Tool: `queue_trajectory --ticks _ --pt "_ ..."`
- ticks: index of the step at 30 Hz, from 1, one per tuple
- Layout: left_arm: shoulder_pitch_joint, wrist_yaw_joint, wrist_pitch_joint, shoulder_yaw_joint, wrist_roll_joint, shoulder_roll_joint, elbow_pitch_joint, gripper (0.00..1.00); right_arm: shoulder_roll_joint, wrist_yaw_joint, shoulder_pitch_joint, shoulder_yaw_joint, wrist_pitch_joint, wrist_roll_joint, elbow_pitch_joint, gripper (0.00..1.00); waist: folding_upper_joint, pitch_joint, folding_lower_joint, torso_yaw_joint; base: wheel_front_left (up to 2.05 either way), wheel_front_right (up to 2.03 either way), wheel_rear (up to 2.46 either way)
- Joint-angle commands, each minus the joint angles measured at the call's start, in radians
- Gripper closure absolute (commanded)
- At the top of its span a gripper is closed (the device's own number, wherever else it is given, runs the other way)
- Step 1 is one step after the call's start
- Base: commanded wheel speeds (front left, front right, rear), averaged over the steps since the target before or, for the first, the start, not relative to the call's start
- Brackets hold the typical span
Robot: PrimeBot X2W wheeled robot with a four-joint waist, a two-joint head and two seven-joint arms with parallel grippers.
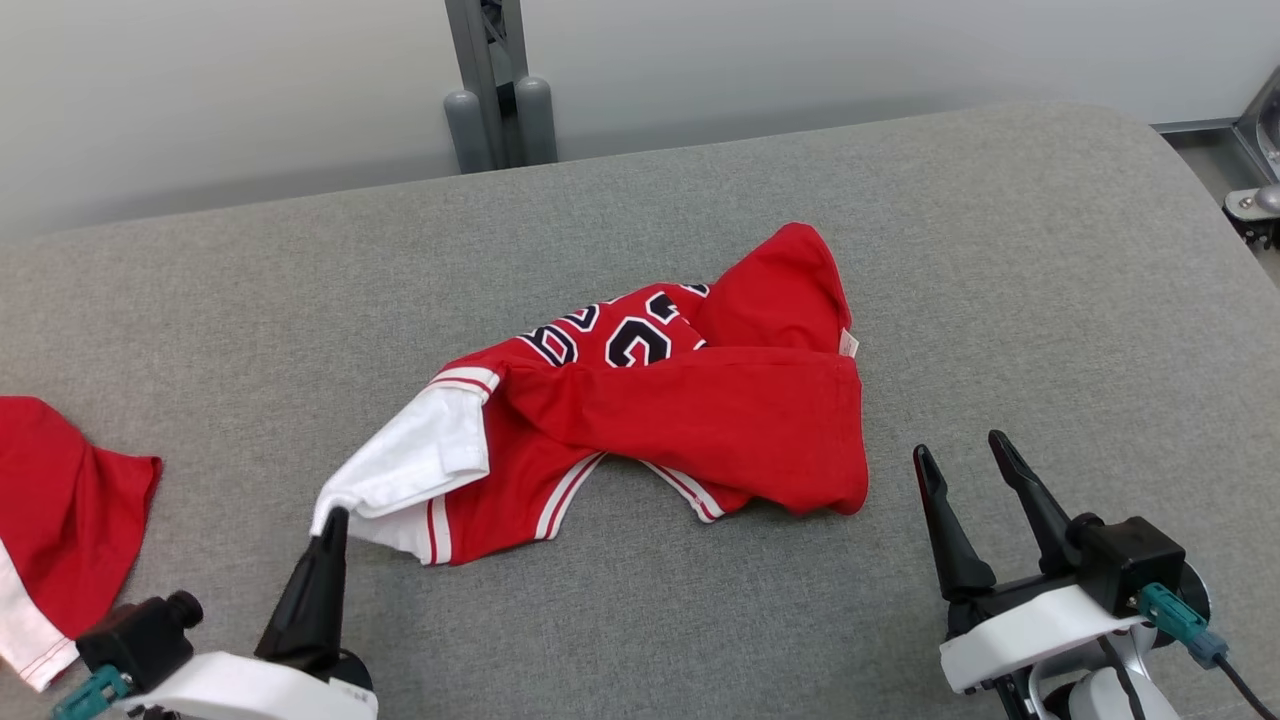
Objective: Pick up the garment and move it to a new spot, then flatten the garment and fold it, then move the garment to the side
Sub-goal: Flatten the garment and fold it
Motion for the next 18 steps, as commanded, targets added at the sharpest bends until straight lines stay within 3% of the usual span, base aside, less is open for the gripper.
queue_trajectory --ticks 1,5,6,8,10,11,12,18 --pt "0.024 -0.009 -0.003 -0.007 0.026 -0.002 0.01 1.0 -0.007 0.0 -0.002 -0.004 -0.002 -0.003 0.0 0.0 0.0 -0.003 0.0 0.007 0.0 0.0 0.0" --pt "0.038 -0.013 -0.003 -0.059 0.084 -0.017 0.081 1.0 -0.006 0.0 0.006 0.002 -0.002 -0.005 0.006 0.0 0.0 -0.015 0.0 0.014 0.0 0.0 0.0" --pt "0.034 -0.014 -0.003 -0.076 0.099 -0.02 0.099 0.89 -0.006 0.0 0.007 0.003 -0.002 -0.007 0.008 0.0 0.0 -0.018 0.0 0.015 0.0 0.0 0.0" --pt "0.02 -0.022 -0.002 -0.108 0.125 -0.029 0.144 0.77 -0.006 0.0 0.008 0.005 -0.002 -0.009 0.012 0.0 0.0 -0.025 0.0 0.016 0.0 0.0 0.0" --pt "0.006 -0.027 0.004 -0.136 0.146 -0.042 0.19 0.53 -0.006 0.0 0.009 0.005 -0.002 -0.012 0.015 0.0 0.0 -0.033 0.0 0.019 0.0 0.0 0.0" --pt "0.0 -0.031 0.005 -0.146 0.154 -0.049 0.207 0.19 -0.006 0.0 0.01 0.004 -0.002 -0.013 0.016 0.0 0.0 -0.037 0.0 0.02 0.0 0.0 0.0" --pt "-0.005 -0.036 0.004 -0.148 0.151 -0.061 0.219 0.0 -0.006 0.0 0.012 0.003 -0.002 -0.016 0.017 0.0 0.0 -0.042 0.0 0.022 0.0 0.0 0.0" --pt "0.029 -0.02 -0.003 -0.089 0.172 -0.101 0.195 0.0 -0.006 0.0 0.03 0.002 -0.002 -0.035 0.017 0.0 0.0 -0.087 0.0 0.025 0.0 0.0 0.0"
